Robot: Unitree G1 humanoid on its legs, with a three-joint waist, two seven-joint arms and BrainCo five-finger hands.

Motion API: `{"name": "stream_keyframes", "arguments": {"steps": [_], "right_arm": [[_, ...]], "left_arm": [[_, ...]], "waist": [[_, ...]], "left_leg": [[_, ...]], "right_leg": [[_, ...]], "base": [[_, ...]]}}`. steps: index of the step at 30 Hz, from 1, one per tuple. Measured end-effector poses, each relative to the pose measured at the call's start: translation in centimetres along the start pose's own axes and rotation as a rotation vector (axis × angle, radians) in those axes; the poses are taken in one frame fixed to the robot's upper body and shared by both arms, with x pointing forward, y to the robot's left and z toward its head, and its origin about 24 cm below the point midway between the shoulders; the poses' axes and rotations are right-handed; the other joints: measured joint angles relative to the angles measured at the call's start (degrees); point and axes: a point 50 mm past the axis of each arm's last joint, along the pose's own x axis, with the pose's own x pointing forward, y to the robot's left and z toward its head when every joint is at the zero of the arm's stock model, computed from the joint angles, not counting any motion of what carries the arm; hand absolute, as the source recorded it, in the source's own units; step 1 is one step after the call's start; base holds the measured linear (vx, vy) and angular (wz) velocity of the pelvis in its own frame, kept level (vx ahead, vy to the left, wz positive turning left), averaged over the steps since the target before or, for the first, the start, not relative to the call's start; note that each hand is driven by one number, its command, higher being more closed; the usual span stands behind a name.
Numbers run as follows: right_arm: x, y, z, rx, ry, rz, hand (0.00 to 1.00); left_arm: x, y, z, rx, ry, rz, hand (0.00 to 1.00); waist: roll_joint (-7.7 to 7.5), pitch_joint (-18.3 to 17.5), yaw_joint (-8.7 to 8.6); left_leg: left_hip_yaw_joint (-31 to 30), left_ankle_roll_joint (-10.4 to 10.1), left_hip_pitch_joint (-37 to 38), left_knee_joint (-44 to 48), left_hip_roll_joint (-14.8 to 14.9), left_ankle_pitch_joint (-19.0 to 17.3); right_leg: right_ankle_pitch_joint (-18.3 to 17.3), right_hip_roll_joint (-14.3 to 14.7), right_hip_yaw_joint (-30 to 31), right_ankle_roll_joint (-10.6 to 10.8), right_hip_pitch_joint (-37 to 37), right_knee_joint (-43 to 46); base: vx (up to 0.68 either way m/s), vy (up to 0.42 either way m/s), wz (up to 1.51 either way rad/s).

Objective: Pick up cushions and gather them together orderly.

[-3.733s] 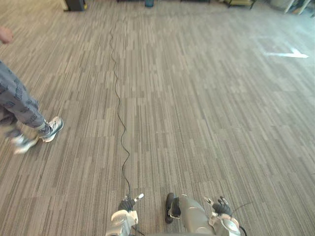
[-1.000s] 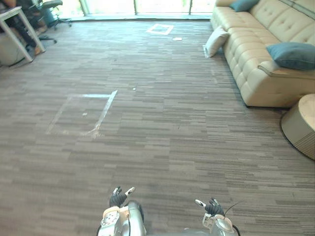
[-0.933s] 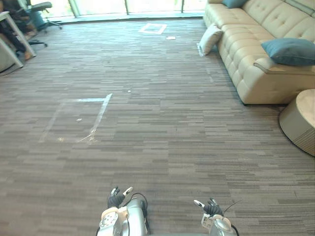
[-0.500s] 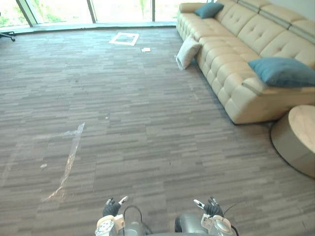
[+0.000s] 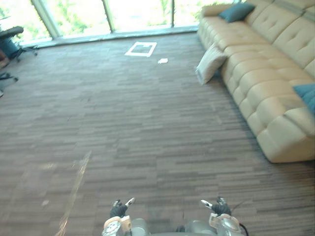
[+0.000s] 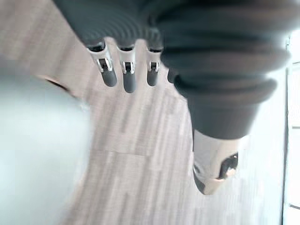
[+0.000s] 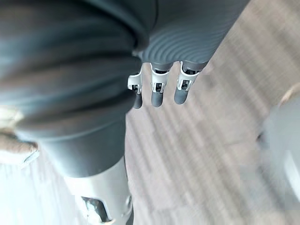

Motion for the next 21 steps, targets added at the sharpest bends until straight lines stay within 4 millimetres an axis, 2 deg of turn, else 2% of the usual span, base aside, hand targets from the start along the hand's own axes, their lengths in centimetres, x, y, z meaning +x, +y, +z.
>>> {"name": "stream_keyframes", "arguments": {"steps": [1, 2, 3, 4, 5, 6, 7, 8, 9, 10, 11, 12, 13, 14, 15, 17, 19, 21], "right_arm": [[0.0, 0.0, -0.1, 0.000, 0.005, 0.000, 0.00], [0.0, 0.2, -0.1, -0.009, 0.009, 0.005, 0.00], [0.0, 0.1, 0.1, -0.014, 0.005, 0.005, 0.00], [0.1, 0.0, 0.3, -0.016, -0.003, 0.001, 0.00], [0.1, -0.2, 0.3, -0.019, -0.003, -0.003, 0.00], [0.1, -0.1, -0.2, -0.023, 0.019, -0.004, 0.00], [0.0, 0.4, -0.5, -0.016, 0.033, 0.004, 0.00], [-0.1, 0.7, -0.9, -0.007, 0.042, 0.008, 0.00], [-0.2, 0.7, -1.2, 0.009, 0.050, 0.003, 0.00], [-0.5, 0.3, -2.0, 0.027, 0.073, -0.013, 0.00], [-0.6, 0.1, -2.2, 0.030, 0.080, -0.019, 0.00], [-0.6, -0.6, -2.3, 0.038, 0.079, -0.038, 0.00], [-0.6, -0.7, -2.2, 0.038, 0.073, -0.040, 0.00], [-0.5, -1.3, -1.6, 0.039, 0.037, -0.049, 0.00], [-0.4, -1.7, -1.0, 0.044, 0.010, -0.060, 0.00], [-0.5, -2.3, -0.7, 0.062, -0.016, -0.079, 0.00], [-0.8, -3.2, -1.2, 0.103, -0.010, -0.115, 0.00], [-0.8, -3.4, -1.1, 0.100, -0.015, -0.123, 0.00]], "left_arm": [[0.0, 0.1, 0.1, -0.002, -0.007, 0.001, 0.00], [0.0, 0.0, 0.2, -0.009, -0.017, 0.003, 0.00], [0.0, 0.0, 0.2, -0.009, -0.018, 0.001, 0.00], [0.0, -0.2, 0.3, -0.012, -0.022, -0.001, 0.00], [-0.1, -0.2, 0.2, -0.012, -0.019, -0.001, 0.00], [-0.1, -0.2, 0.1, -0.026, -0.018, -0.002, 0.00], [0.1, 0.2, 0.5, -0.014, -0.029, 0.004, 0.00], [0.3, 0.5, 1.1, 0.007, -0.041, 0.006, 0.00], [0.4, 0.7, 1.3, 0.023, -0.044, 0.007, 0.00], [0.4, 0.9, 1.2, 0.032, -0.039, 0.013, 0.00], [0.4, 1.1, 1.1, 0.034, -0.033, 0.016, 0.00], [0.4, 1.1, 0.7, 0.039, -0.013, 0.017, 0.00], [0.4, 0.9, 0.5, 0.048, 0.004, 0.012, 0.00], [0.4, 0.4, 0.2, 0.067, 0.023, -0.003, 0.00], [0.4, 0.0, -0.1, 0.087, 0.034, -0.022, 0.00], [0.5, -0.8, 0.1, 0.101, 0.030, -0.049, 0.00], [0.6, -2.4, 0.2, 0.111, 0.034, -0.096, 0.00], [0.4, -3.0, -0.1, 0.104, 0.045, -0.117, 0.00]], "waist": [[-0.04, 0.02, 0.02], [-0.30, 0.18, 0.52], [-0.32, 0.24, 0.58], [-0.30, 0.23, 0.74], [0.17, -0.05, 0.80], [-0.35, -0.65, 1.51], [-1.84, -1.07, 1.69], [-3.85, -1.59, 1.58], [-4.88, -1.63, 1.57], [-5.72, -1.85, 1.66], [-5.98, -1.90, 1.67], [-5.90, -1.84, 1.34], [-5.44, -1.56, 1.14], [-4.39, -1.25, 0.31], [-3.44, -1.32, -0.59], [-2.42, -1.03, -1.47], [-3.00, -0.50, -2.32], [-3.19, -0.55, -3.48]], "left_leg": [[1.02, -0.02, -0.77, -3.52, -0.10, -0.78], [3.99, -0.18, -2.19, -16.68, -1.47, -1.09], [4.56, -0.34, -2.61, -20.97, -2.41, -0.63], [5.40, -0.94, -2.93, -32.60, -4.53, 2.24], [5.24, -0.70, -2.80, -38.76, -5.02, 4.01], [4.36, 3.23, -3.04, -38.24, -5.98, 10.07], [4.70, 3.95, -3.01, -37.61, -7.09, 9.23], [5.62, 4.74, -2.80, -36.72, -8.11, 7.25], [5.86, 6.55, -2.23, -33.29, -9.02, 3.49], [5.66, 7.04, 0.63, -31.65, -10.99, -0.73], [5.66, 6.99, 1.70, -31.72, -11.70, -1.82], [5.01, 6.46, 5.94, -32.53, -13.63, -4.32], [4.71, 6.40, 9.46, -34.00, -14.59, -5.58], [3.75, 6.28, 15.36, -37.83, -15.72, -6.49], [2.31, 6.35, 20.40, -42.32, -16.36, -6.61], [0.07, 6.22, 25.32, -46.53, -16.51, -6.88], [-3.66, 5.85, 32.06, -50.51, -16.33, -8.53], [-4.60, 5.74, 36.13, -52.72, -15.87, -9.80]], "right_leg": [[-0.04, -0.33, 0.41, 0.11, 1.40, -1.09], [-0.87, -2.27, 2.22, 1.29, 5.38, -2.92], [-1.13, -2.99, 2.75, 1.49, 6.58, -3.45], [-1.47, -4.11, 3.91, 2.06, 8.84, -4.37], [-1.54, -3.81, 5.00, 2.16, 9.33, -4.25], [-1.52, -4.50, 7.31, 2.11, 10.96, -3.37], [-1.15, -5.91, 7.66, 1.91, 10.86, -2.34], [0.30, -7.64, 7.93, 3.41, 9.84, -0.09], [4.24, -8.66, 9.47, 7.24, 8.34, 5.46], [9.77, -9.38, 11.04, 10.50, 6.27, 14.90], [12.42, -9.44, 11.77, 12.60, 4.68, 19.17], [15.90, -9.31, 12.75, 19.70, -1.78, 35.34], [15.95, -9.14, 12.07, 20.42, -6.15, 44.38], [13.79, -8.89, 9.23, 18.63, -12.45, 53.37], [10.36, -8.31, 5.53, 15.33, -18.28, 56.79], [6.43, -7.45, 1.31, 12.45, -24.81, 55.51], [3.36, -7.21, -4.14, 9.33, -32.98, 43.63], [5.07, -7.00, -6.66, 7.58, -34.60, 29.40]], "base": [[0.83, 0.147, -0.66], [0.57, 0.121, -0.55], [0.73, 0.207, -0.73], [0.60, 0.228, -0.52], [0.92, 0.367, -0.74], [0.78, 0.344, -0.47], [0.80, 0.370, -0.28], [0.81, 0.394, 0.04], [0.98, 0.476, 0.14], [0.81, 0.400, 0.13], [0.75, 0.352, 0.22], [0.55, 0.233, 0.13], [0.74, 0.297, 0.14], [0.70, 0.239, 0.25], [0.68, 0.214, 0.36], [0.54, 0.078, 0.62], [0.61, -0.007, 0.92], [0.51, -0.068, 0.64]]}}
